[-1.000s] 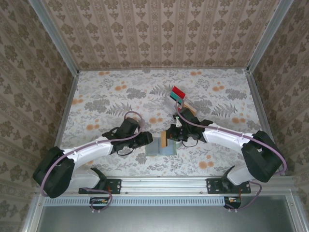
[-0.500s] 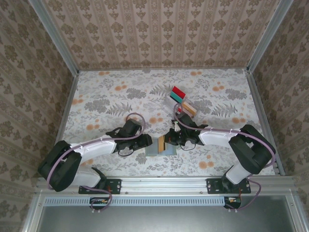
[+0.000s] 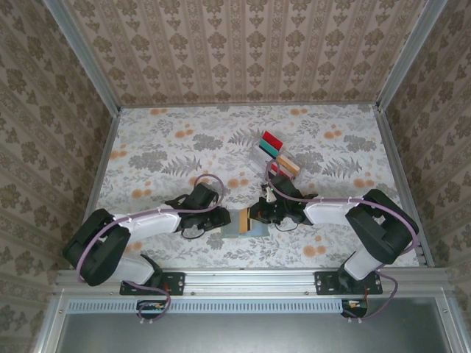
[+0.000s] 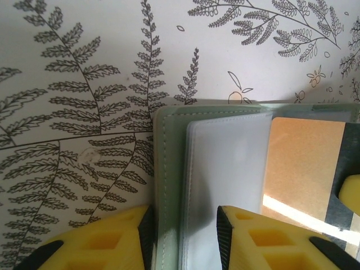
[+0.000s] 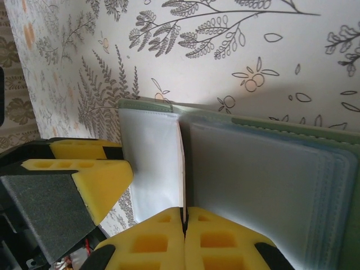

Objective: Put the credit cards into the card holder
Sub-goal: Insert the credit card into the card slot.

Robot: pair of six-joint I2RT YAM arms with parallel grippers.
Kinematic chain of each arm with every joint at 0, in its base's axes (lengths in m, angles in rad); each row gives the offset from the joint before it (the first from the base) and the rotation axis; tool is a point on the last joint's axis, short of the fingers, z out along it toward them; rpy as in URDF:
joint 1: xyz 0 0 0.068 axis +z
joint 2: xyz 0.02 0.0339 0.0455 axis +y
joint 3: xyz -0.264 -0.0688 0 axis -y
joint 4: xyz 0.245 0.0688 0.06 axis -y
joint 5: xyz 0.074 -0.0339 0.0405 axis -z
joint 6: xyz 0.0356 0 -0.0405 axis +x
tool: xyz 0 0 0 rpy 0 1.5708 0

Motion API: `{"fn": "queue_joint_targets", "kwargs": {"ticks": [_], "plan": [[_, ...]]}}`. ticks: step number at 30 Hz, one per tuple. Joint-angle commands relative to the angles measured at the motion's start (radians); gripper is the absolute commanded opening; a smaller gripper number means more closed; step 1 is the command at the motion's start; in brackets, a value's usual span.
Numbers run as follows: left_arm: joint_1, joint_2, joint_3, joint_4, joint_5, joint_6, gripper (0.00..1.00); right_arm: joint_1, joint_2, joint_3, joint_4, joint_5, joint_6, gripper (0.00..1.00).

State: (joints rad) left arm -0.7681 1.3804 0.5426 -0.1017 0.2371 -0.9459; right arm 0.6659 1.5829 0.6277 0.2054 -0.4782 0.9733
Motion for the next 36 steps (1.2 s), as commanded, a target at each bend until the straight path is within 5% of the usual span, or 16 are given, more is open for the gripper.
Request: {"fn": "queue_joint_targets", "kwargs": {"ticks": [1, 20, 36], "plan": [[-0.011, 0.011, 0.006, 0.003, -0.003, 0.007, 0.37, 0.007, 0.015, -0.010, 0.027, -0.022, 0.013, 0.07], [-0.020, -0.002, -0.004, 0.013, -0.016, -0.001, 0.35, 0.014, 0.017, 0.001, -0.041, -0.037, -0.042, 0.08], [-0.024, 0.020, 0.008, 0.016, -0.011, 0.001, 0.35, 0.036, 0.118, 0.019, 0.071, -0.070, 0.011, 0.10]]}}
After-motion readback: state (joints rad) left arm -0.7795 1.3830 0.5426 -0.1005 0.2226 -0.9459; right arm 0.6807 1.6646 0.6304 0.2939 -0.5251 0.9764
